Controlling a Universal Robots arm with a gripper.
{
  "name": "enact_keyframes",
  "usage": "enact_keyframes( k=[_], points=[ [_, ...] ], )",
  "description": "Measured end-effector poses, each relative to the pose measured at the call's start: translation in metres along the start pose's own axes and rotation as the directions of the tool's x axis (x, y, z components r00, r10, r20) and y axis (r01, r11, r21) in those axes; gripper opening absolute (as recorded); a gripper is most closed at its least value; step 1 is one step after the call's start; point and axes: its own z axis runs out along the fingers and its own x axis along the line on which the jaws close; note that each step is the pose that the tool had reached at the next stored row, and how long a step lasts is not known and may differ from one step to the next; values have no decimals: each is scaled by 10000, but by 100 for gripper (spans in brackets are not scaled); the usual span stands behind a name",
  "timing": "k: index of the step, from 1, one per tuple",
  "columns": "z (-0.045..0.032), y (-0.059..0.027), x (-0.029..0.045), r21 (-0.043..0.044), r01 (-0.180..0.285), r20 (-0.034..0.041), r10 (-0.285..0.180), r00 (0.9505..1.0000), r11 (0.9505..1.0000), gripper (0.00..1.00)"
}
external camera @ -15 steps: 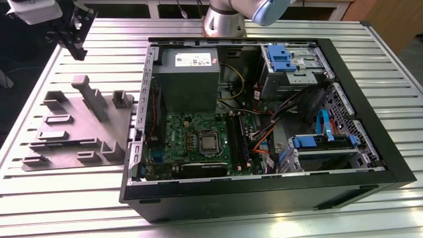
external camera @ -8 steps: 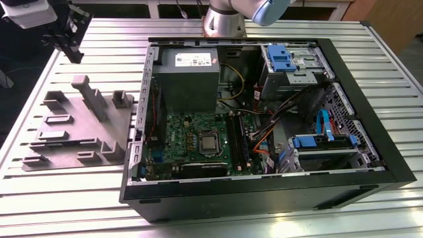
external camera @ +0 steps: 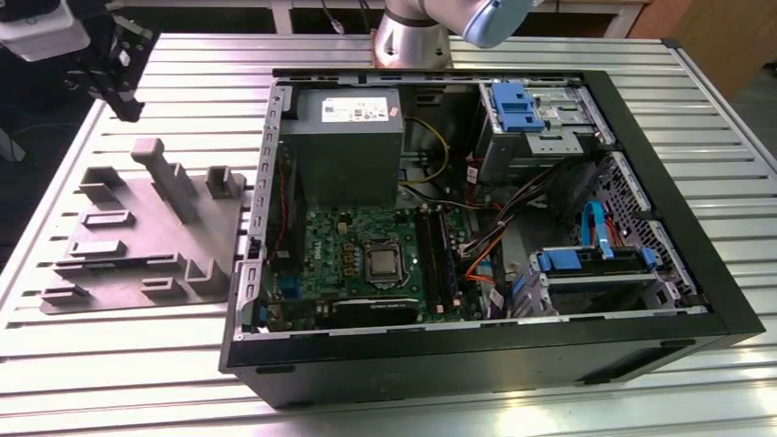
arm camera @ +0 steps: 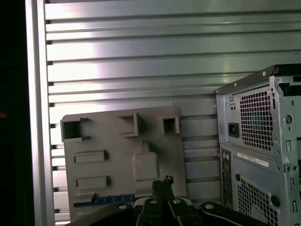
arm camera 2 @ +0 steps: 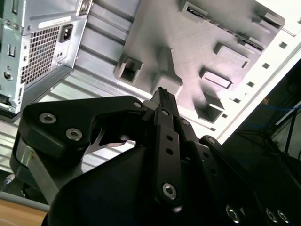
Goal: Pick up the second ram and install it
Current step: 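Reach for the second ram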
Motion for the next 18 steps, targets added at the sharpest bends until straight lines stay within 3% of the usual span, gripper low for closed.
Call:
enact_keyframes(
  k=[10, 18],
  points=[
    [26, -69, 125, 0, 0, 0, 0, 10000, 10000, 10],
    [61, -186, 213, 1, -1, -1, 1, 10000, 10000, 10]
  ],
)
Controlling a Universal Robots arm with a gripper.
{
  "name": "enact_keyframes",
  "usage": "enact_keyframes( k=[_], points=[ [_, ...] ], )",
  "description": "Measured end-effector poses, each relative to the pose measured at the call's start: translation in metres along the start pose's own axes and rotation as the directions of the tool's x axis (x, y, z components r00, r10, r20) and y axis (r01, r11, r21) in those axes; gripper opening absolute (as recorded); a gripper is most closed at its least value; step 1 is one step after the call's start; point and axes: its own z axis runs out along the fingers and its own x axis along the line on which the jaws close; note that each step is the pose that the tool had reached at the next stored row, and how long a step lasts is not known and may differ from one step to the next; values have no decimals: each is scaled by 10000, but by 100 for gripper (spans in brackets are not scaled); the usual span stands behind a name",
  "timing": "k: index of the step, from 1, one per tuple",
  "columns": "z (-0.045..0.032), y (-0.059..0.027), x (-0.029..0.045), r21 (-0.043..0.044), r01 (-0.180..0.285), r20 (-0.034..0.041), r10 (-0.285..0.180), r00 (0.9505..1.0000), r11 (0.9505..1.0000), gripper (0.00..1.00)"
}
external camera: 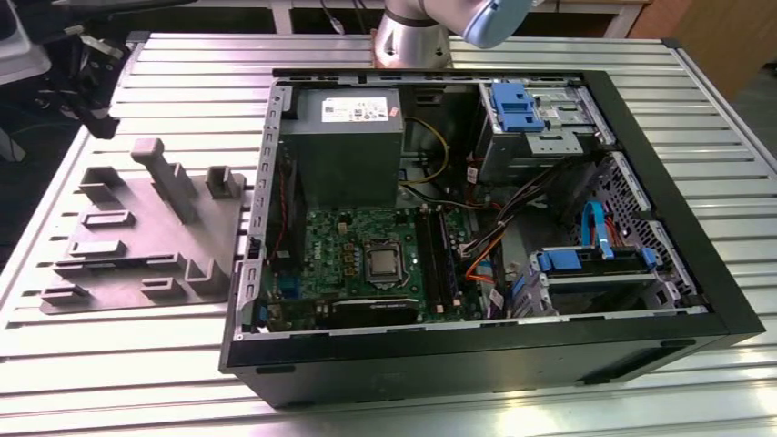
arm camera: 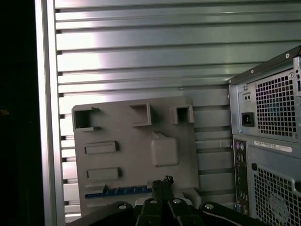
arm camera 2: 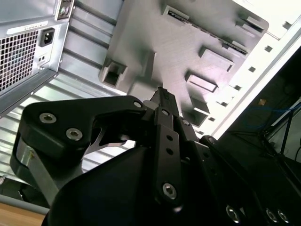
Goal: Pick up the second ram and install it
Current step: 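Reach for the second ram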
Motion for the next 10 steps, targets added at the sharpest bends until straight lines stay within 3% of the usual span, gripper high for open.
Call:
enact_keyframes(
  k=[10],
  points=[
    [75, -135, 157, 1, 2, -1, -2, 10000, 10000, 10]
  ],
)
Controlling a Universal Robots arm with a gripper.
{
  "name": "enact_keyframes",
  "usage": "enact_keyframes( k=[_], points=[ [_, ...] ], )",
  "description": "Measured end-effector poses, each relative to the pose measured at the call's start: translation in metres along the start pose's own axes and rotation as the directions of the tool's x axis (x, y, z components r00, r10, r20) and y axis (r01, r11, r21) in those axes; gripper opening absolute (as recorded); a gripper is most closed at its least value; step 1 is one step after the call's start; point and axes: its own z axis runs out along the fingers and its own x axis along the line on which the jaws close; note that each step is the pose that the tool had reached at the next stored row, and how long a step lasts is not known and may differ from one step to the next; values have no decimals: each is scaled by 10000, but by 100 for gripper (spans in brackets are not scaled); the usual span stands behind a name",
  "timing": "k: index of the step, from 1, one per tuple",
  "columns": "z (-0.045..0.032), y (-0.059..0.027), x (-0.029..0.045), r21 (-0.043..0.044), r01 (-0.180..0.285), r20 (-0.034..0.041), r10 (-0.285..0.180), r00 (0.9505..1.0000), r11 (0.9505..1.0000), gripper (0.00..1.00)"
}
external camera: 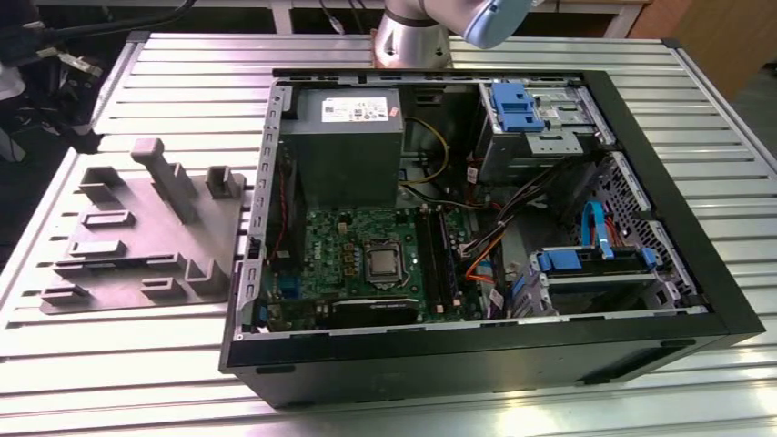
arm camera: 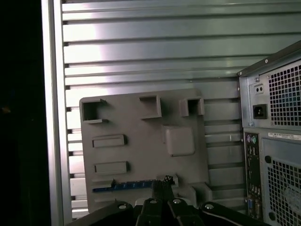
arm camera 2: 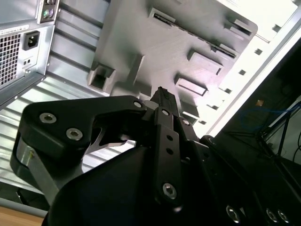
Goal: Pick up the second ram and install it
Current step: 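Reach for the second ram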
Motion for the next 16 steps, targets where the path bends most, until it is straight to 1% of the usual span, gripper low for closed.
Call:
enact_keyframes(
  k=[9, 16],
  points=[
    [88, -103, 124, -1, 0, 2, 0, 10000, 10000, 10],
    [210, -151, 175, -1, -27, 4, 27, 10000, 10000, 10]
  ],
)
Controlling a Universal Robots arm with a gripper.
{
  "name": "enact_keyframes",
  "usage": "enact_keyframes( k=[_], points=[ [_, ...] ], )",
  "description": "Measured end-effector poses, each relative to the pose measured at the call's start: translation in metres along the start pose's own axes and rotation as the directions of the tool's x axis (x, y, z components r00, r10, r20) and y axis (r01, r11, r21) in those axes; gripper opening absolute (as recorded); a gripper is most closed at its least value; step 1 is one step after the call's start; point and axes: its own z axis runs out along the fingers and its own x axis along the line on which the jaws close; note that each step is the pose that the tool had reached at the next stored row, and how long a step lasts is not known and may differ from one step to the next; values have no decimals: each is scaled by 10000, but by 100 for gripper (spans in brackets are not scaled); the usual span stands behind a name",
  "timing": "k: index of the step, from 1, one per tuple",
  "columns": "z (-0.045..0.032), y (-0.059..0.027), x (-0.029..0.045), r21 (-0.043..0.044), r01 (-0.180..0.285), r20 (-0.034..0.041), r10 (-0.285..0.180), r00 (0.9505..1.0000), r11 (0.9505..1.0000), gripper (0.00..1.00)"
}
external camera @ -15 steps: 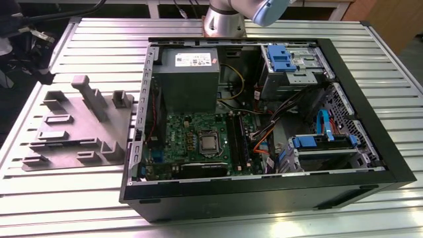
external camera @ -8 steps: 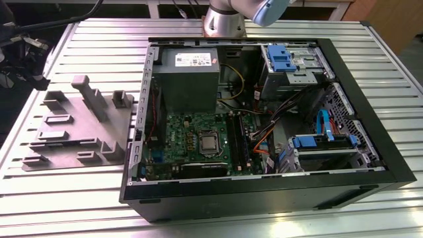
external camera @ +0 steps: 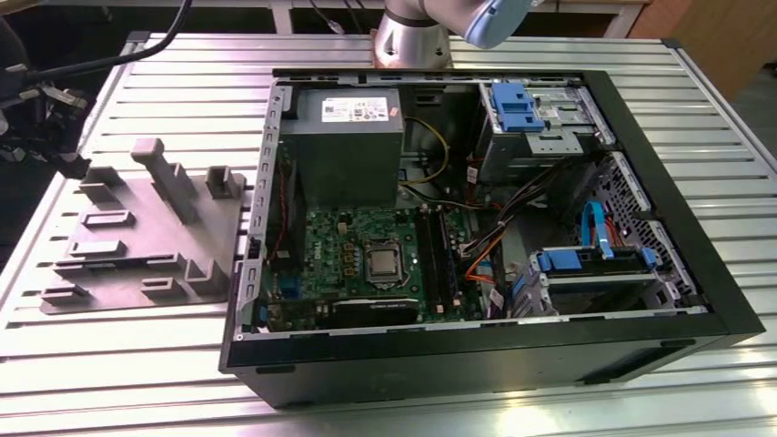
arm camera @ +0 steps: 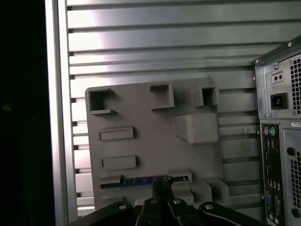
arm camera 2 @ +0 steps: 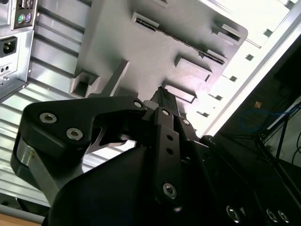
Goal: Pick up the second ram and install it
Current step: 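Reach for the second ram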
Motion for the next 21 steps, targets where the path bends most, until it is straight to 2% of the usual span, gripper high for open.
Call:
enact_keyframes(
  k=[13, 21],
  points=[
    [230, -67, 46, 9, -47, 1, 47, 10000, 10000, 10],
    [342, -88, 77, 12, -63, 1, 63, 10000, 10000, 10]
  ],
)
